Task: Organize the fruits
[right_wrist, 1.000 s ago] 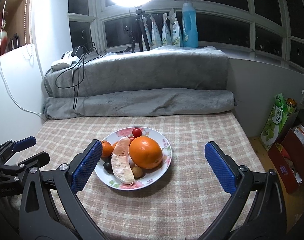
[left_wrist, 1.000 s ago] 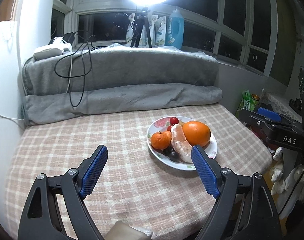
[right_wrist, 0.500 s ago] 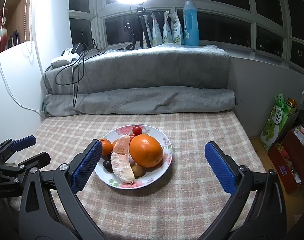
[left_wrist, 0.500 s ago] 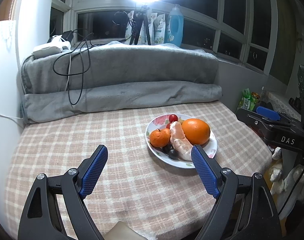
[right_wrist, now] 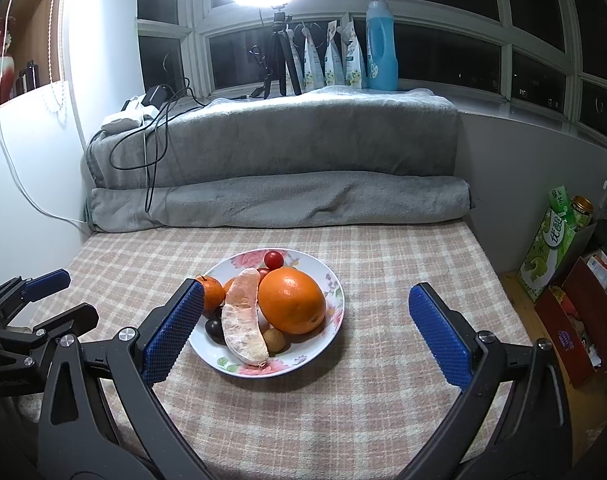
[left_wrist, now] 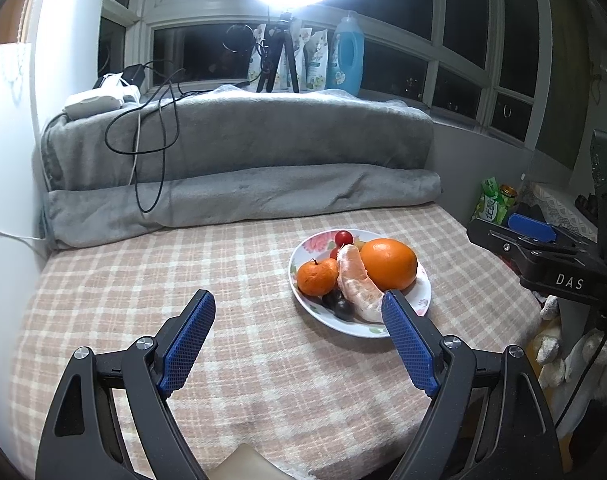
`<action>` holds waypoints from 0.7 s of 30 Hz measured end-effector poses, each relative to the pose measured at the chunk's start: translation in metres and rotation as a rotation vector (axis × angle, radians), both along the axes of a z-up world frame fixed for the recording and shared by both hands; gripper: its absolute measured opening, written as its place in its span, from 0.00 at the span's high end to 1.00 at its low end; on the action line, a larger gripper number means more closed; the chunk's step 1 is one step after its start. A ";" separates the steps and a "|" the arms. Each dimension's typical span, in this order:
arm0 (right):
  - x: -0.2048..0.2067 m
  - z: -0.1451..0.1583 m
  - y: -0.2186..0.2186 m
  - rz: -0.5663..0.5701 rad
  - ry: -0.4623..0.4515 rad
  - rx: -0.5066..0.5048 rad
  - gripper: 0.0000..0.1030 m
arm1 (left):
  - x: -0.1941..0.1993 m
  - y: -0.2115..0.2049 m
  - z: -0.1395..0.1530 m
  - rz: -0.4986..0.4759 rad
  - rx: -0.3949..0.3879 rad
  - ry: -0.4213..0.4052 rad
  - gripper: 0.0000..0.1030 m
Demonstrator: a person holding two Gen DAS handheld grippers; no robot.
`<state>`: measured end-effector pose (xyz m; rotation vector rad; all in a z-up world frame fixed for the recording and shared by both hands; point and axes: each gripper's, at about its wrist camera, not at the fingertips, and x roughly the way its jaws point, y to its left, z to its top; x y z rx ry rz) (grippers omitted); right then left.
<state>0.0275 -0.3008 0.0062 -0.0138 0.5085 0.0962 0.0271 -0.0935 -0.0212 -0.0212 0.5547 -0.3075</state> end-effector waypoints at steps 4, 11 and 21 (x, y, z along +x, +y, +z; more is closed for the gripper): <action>0.000 -0.002 -0.001 0.000 0.002 0.000 0.00 | 0.000 0.000 0.000 0.000 0.000 0.002 0.17; 0.000 -0.003 -0.001 -0.001 0.003 -0.001 0.00 | 0.001 0.000 -0.001 -0.007 0.002 0.004 0.17; 0.001 -0.003 -0.001 -0.001 0.004 0.000 0.00 | 0.001 -0.001 -0.001 -0.008 0.002 0.002 0.17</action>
